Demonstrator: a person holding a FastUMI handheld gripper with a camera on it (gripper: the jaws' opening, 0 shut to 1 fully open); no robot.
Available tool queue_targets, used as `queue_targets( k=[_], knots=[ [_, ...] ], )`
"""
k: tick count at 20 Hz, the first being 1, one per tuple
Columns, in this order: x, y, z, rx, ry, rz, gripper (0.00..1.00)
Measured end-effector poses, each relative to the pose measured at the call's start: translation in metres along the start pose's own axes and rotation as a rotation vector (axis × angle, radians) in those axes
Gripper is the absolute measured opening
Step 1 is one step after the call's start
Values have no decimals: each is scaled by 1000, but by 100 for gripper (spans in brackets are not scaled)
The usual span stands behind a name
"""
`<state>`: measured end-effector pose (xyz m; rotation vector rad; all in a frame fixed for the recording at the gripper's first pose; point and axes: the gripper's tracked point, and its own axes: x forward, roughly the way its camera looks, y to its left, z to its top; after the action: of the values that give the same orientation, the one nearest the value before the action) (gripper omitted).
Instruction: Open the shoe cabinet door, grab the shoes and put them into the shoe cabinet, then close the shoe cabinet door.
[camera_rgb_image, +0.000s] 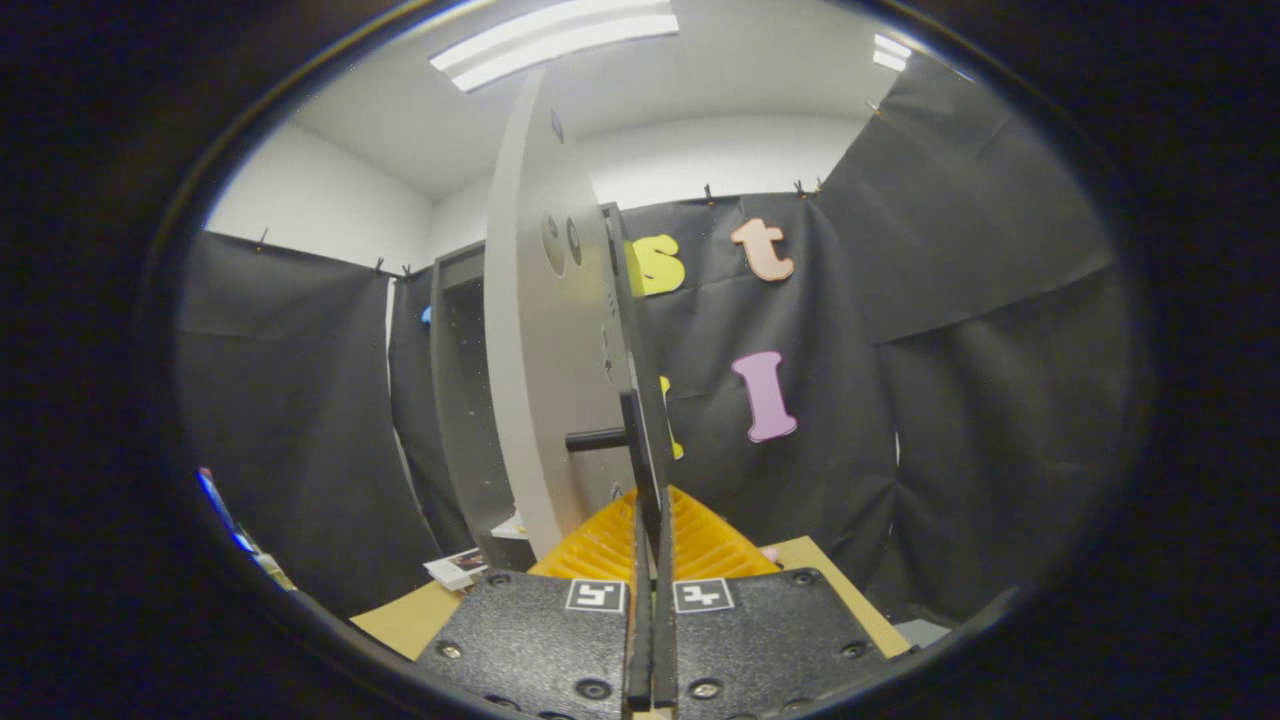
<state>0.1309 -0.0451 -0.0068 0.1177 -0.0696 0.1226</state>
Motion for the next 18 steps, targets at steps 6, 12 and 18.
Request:
queue_targets(
  k=[6,12,18],
  knots=[
    [-21,-2,-20,25,60,-63,22],
    [-75,-5,-24,-60,1,-124,86],
    [-111,20,-66,-59,31,-126,100]
  ],
)
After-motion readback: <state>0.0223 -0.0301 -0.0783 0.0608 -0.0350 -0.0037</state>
